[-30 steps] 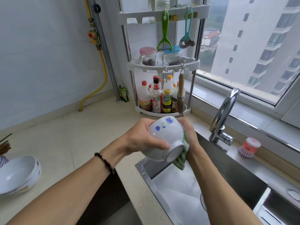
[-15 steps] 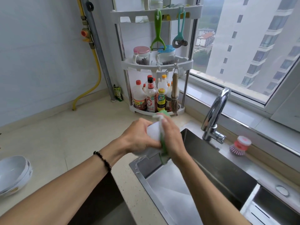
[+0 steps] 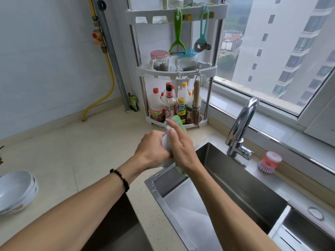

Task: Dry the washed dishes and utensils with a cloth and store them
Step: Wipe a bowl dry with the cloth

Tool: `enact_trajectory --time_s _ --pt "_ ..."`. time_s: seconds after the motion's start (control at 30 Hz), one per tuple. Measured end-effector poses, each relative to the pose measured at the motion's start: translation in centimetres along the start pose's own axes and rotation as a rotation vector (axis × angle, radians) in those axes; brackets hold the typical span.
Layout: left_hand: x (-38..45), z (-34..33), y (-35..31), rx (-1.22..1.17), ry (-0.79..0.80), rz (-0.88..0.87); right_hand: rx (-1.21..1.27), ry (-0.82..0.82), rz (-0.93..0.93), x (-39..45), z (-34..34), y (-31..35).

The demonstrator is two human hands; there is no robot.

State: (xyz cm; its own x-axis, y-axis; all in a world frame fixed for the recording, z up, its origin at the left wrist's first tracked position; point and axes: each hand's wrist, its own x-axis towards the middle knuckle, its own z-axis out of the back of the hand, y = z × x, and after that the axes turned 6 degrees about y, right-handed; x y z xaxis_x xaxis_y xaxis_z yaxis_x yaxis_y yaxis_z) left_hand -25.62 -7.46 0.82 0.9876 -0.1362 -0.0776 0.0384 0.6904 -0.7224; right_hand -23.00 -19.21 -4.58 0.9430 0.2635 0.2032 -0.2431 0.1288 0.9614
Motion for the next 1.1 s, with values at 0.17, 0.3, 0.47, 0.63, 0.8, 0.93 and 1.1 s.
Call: enact_trajectory --time_s 0.17,0.3,0.47,0.63,0.8,0.93,1.1 --pt "-1.0 1.4 -0.4 -0.337 0.054 0.030 0.566 0.027 -0.372 0.2 2.3 0.2" --pt "-0.7 1.4 0.4 -0.678 -0.159 0.199 0.496 -0.044 -0.263 -0.5 1.0 0.6" --pt "-0.1 0.7 0.5 -0.704 -0.381 0.333 0.098 0.030 0.002 -2.4 -2.6 0.8" --pt "-0.9 -0.1 0.5 -0.737 -0.448 0.332 0.204 0.029 -0.149 -0.8 -2.6 0.7" --pt "-1.5 1.2 1.5 -0.780 -0.501 0.338 0.175 0.138 -0.044 -1.8 -4.9 0.6" --pt "-3.1 2.0 2.5 -0.682 -0.473 0.304 0.402 0.171 -0.200 -0.5 -5.6 1.3" --pt "-5.8 5.2 5.1 -0.658 -0.483 0.291 0.430 0.271 -0.193 -1.6 -10.1 3.1"
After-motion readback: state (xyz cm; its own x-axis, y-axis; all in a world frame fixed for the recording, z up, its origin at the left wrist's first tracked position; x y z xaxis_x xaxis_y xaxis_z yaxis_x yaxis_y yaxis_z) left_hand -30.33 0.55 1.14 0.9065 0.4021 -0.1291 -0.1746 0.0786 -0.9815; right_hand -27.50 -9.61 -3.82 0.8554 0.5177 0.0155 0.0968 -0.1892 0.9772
